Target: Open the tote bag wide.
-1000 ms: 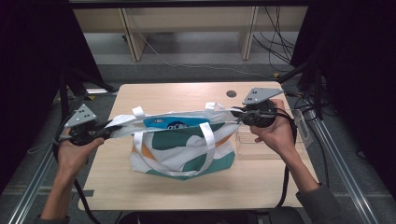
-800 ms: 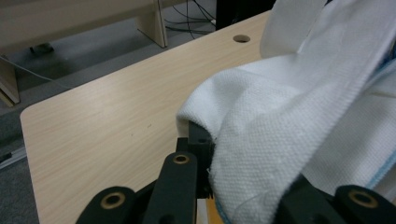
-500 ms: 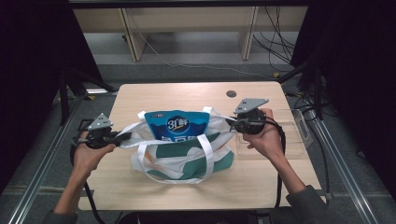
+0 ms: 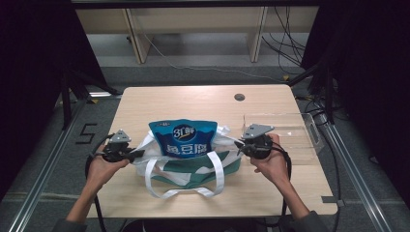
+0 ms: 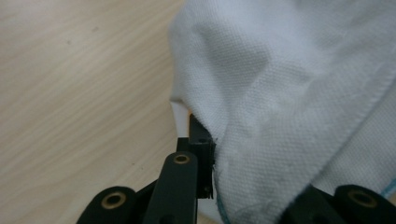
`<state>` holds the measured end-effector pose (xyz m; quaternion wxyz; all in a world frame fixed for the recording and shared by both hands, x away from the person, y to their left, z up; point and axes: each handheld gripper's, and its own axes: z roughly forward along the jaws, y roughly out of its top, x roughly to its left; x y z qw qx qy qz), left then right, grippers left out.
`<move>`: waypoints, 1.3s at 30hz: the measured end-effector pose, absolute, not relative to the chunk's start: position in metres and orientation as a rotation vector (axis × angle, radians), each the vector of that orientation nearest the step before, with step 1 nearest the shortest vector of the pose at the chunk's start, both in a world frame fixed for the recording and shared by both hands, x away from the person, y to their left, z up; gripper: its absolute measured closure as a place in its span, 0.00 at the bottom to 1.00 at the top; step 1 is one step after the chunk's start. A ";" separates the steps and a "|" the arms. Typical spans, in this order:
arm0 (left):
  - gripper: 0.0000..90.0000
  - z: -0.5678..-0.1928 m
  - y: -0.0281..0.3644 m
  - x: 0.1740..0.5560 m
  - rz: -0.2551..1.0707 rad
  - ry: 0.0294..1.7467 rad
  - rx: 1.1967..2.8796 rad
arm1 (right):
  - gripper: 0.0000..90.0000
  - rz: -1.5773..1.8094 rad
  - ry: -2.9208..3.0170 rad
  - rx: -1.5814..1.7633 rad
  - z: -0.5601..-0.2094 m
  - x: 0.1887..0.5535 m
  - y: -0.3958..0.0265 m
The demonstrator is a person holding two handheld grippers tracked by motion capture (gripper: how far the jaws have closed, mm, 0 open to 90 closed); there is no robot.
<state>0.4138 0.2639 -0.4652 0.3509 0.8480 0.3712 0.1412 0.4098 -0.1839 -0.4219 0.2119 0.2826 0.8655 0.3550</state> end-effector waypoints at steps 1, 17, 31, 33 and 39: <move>0.92 -0.471 0.262 0.413 0.358 0.957 2.211 | 0.98 0.962 2.418 0.774 -0.432 0.406 -0.182; 0.93 -0.503 0.252 0.414 0.322 0.987 2.254 | 0.98 0.785 2.544 0.826 -0.494 0.398 -0.168; 0.39 -0.440 0.259 0.409 0.452 0.959 2.172 | 0.58 1.114 2.347 0.828 -0.424 0.382 -0.182; 0.40 -0.427 0.251 0.406 0.437 0.915 2.152 | 0.57 1.203 2.354 0.760 -0.411 0.374 -0.174; 0.46 -0.412 0.228 0.423 0.397 0.817 2.190 | 0.53 1.282 2.539 0.577 -0.413 0.362 -0.136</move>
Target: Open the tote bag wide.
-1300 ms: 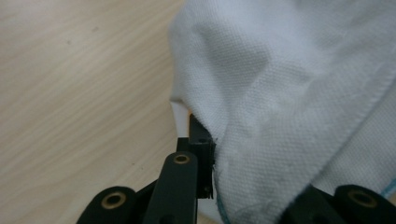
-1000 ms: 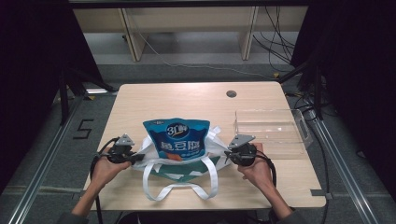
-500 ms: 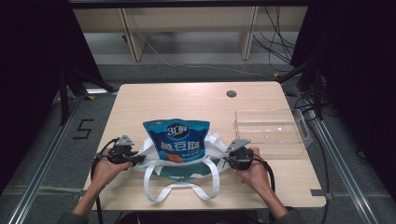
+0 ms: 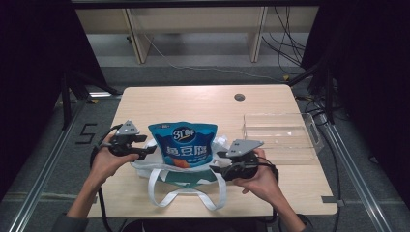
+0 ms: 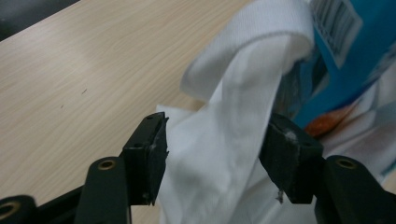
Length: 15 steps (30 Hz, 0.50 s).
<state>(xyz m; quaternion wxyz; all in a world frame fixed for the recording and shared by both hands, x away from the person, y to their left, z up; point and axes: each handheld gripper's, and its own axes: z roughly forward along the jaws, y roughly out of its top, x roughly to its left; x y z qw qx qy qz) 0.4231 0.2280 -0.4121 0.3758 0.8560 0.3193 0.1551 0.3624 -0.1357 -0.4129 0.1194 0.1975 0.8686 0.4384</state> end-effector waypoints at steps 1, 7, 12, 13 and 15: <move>0.48 -0.414 0.225 0.431 0.356 0.799 2.194 | 0.52 1.269 2.562 0.573 -0.417 0.362 -0.130; 0.93 -0.429 0.220 0.469 0.315 0.874 2.160 | 0.78 1.133 2.732 0.460 -0.441 0.368 -0.111; 0.95 -0.458 0.215 0.501 0.259 1.019 2.202 | 0.91 1.091 2.871 0.425 -0.456 0.361 -0.108; 0.95 -0.462 0.214 0.504 0.254 1.046 2.201 | 0.91 1.080 2.882 0.393 -0.461 0.361 -0.108; 0.94 -0.473 0.213 0.512 0.228 1.085 2.208 | 0.92 1.032 2.905 0.424 -0.470 0.358 -0.106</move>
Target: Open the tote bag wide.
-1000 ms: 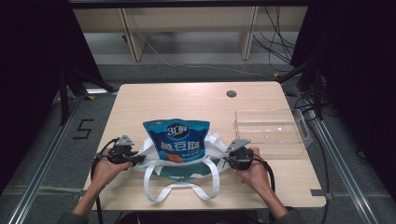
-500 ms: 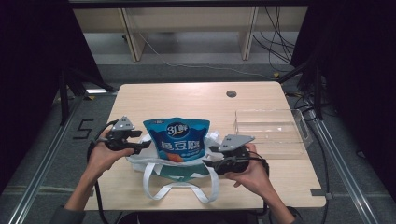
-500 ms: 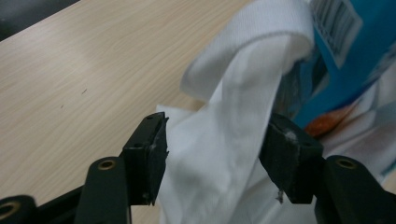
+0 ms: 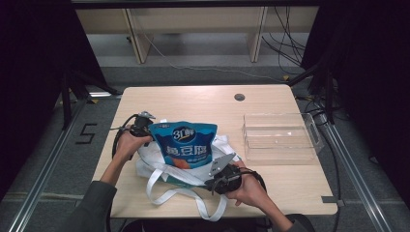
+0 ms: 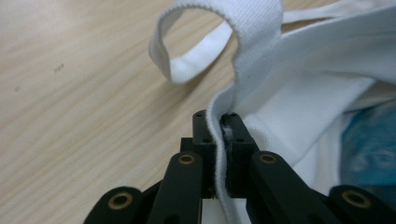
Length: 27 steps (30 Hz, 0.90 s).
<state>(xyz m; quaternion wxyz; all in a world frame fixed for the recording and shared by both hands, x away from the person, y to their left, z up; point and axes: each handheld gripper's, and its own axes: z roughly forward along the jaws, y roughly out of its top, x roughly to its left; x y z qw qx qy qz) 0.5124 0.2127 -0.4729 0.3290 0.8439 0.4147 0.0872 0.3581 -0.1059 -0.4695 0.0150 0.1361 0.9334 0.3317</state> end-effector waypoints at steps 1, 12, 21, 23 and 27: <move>0.94 -0.481 0.212 0.517 0.232 1.100 2.198 | 0.92 1.023 2.921 0.395 -0.475 0.359 -0.104; 0.53 -0.471 0.220 0.503 0.316 1.133 2.126 | 0.65 1.048 2.898 0.486 -0.476 0.357 -0.101; 0.42 -0.417 0.239 0.431 0.275 0.966 1.986 | 0.59 1.176 2.516 0.603 -0.403 0.368 -0.146; 0.43 -0.419 0.235 0.406 0.268 0.916 2.000 | 0.60 1.101 2.470 0.646 -0.405 0.379 -0.150; 0.46 -0.433 0.223 0.378 0.236 0.819 2.040 | 0.69 1.053 2.510 0.703 -0.418 0.398 -0.145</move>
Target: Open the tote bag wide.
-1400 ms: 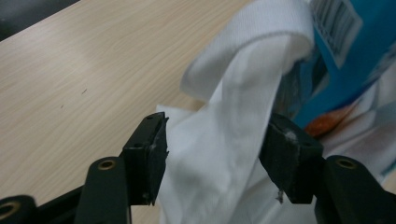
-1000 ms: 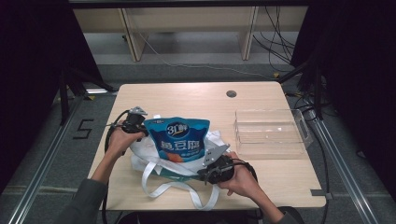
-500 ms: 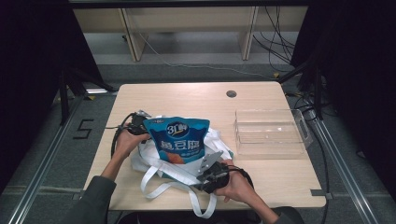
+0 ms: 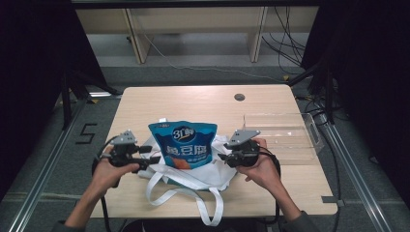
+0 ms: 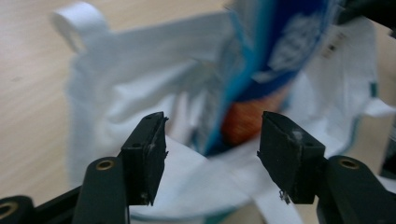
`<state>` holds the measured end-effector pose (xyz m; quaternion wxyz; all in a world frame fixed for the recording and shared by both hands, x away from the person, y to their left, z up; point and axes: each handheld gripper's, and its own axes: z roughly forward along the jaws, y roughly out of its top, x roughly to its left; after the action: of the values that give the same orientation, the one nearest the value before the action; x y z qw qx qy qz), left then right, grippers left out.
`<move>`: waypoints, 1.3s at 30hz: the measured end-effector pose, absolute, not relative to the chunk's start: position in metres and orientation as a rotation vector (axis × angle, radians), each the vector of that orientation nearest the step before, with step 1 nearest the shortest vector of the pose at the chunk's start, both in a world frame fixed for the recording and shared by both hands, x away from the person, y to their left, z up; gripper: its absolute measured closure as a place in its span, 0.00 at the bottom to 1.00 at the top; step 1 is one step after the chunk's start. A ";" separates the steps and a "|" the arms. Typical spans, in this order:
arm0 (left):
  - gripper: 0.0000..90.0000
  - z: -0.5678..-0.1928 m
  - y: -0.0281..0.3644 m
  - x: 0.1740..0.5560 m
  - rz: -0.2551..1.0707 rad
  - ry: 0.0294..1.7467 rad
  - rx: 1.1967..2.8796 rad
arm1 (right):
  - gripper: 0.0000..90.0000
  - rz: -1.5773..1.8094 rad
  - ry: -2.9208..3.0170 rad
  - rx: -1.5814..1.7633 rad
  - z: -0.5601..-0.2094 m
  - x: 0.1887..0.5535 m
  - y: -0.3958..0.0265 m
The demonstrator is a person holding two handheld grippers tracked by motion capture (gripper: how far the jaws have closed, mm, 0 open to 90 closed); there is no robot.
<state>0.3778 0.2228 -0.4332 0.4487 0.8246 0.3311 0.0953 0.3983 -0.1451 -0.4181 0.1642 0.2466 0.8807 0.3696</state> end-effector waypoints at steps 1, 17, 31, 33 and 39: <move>0.47 -0.437 0.218 0.375 0.227 0.817 2.044 | 0.73 1.045 2.529 0.677 -0.420 0.403 -0.143; 0.99 -0.497 0.196 0.370 0.174 0.752 2.257 | 0.99 0.754 2.487 0.913 -0.483 0.447 -0.124; 0.66 -0.470 0.215 0.359 0.198 0.802 2.071 | 0.66 1.004 2.404 1.024 -0.457 0.447 -0.144; 0.62 -0.468 0.217 0.353 0.215 0.806 2.049 | 0.61 1.041 2.409 0.996 -0.447 0.444 -0.149; 0.47 -0.460 0.234 0.333 0.249 0.845 1.991 | 0.50 1.109 2.380 0.931 -0.422 0.434 -0.157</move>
<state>0.3335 0.2336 -0.4604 0.4638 0.8102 0.3437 0.1015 0.4342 -0.1574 -0.4221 0.1770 0.3290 0.8408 0.3917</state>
